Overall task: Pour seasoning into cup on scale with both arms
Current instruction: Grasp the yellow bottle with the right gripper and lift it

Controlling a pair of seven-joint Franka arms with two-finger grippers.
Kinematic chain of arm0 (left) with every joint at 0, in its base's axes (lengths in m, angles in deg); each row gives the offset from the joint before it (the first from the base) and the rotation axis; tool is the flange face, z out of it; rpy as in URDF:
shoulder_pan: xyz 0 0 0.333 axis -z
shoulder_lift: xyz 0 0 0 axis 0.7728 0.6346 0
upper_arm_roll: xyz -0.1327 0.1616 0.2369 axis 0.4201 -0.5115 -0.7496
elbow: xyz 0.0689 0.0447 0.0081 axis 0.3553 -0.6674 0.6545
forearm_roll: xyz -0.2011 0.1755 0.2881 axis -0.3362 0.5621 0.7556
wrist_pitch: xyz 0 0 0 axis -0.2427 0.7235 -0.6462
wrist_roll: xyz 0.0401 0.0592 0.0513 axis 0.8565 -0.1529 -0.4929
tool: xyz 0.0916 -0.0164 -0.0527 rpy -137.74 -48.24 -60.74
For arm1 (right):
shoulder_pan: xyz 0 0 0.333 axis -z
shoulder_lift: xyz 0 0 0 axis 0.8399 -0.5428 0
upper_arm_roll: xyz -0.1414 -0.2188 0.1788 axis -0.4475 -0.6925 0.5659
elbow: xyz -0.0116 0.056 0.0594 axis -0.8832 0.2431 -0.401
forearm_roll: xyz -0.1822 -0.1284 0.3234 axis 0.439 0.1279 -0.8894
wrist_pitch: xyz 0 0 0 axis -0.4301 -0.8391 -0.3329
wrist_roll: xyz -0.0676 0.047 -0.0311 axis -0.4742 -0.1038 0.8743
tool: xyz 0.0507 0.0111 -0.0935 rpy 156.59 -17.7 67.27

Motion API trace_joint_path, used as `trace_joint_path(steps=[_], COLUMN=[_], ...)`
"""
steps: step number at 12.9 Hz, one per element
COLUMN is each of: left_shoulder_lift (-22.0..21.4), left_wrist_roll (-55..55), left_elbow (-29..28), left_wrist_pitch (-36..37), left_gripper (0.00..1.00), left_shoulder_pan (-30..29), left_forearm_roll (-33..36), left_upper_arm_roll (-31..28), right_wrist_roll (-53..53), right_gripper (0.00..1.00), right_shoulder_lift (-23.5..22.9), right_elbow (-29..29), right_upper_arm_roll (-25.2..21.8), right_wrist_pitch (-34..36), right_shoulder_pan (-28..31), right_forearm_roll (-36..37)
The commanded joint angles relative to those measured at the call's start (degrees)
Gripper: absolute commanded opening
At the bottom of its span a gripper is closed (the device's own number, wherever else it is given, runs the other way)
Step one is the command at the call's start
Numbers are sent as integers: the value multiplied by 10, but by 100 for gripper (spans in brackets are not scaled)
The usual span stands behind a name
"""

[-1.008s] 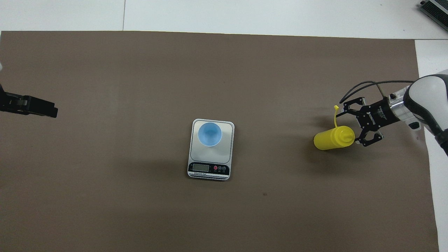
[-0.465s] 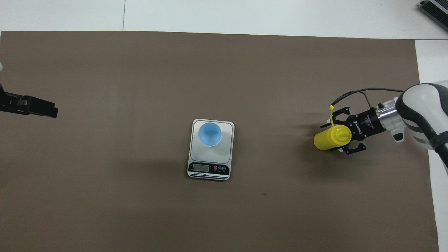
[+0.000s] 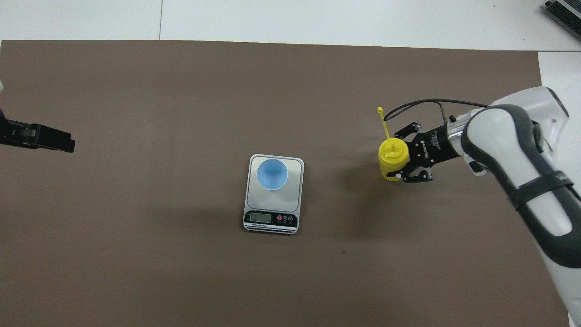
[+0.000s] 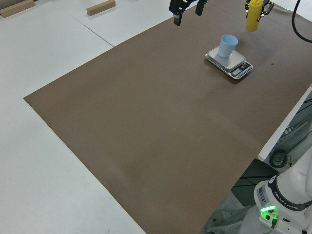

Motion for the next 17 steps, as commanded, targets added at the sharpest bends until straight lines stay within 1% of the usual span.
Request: trace_joint_path(steps=[1,2,3,4,5,6,8,9,12,14,17], left_shoulder_lift=[3,3,2,2,2,2,2,2,1,1,1], left_wrist_roll=[-1,0,0,0,0,0,0,-2,-4,-4,-4], left_elbow=[5,4,3,3,3,3,2,2,1,1,-1], left_wrist_pitch=[8,8,8,8,8,8,7,7,4,4,5], left_gripper=[100,100,100,100,100,100,100,100,100,100,100], left_shoulder_pan=[-7,-7,-7,-7,-7,-7,-7,-6,-3,-3,-2], left_forearm_roll=[-6,-6,-6,-6,-6,-6,-6,-6,-6,-6,-6], left_upper_arm_roll=[5,5,5,5,5,5,5,5,5,4,5], right_wrist_roll=[-174,-238,-272,-303,-338,-354,-373,-390,-411,-411,-420], right_gripper=[0,0,0,0,0,0,0,0,0,0,0], right_shoulder_lift=[18,15,13,9,4,2,-3,-5,-10,-9,-6], right_elbow=[-5,-6,-11,-32,-49,-62,-75,-75,-72,-68,-69], right_upper_arm_roll=[-3,-3,-3,-3,-2,-2,-1,-1,-1,-1,-1], right_wrist_pitch=[-92,-122,-131,-131,-128,-126,-126,-127,-124,-123,-125], right_shoulder_pan=[-116,-149,-165,-184,-196,-210,-237,-248,-279,-291,-301], right_forearm_roll=[125,182,221,277,354,415,498,551,660,747,836])
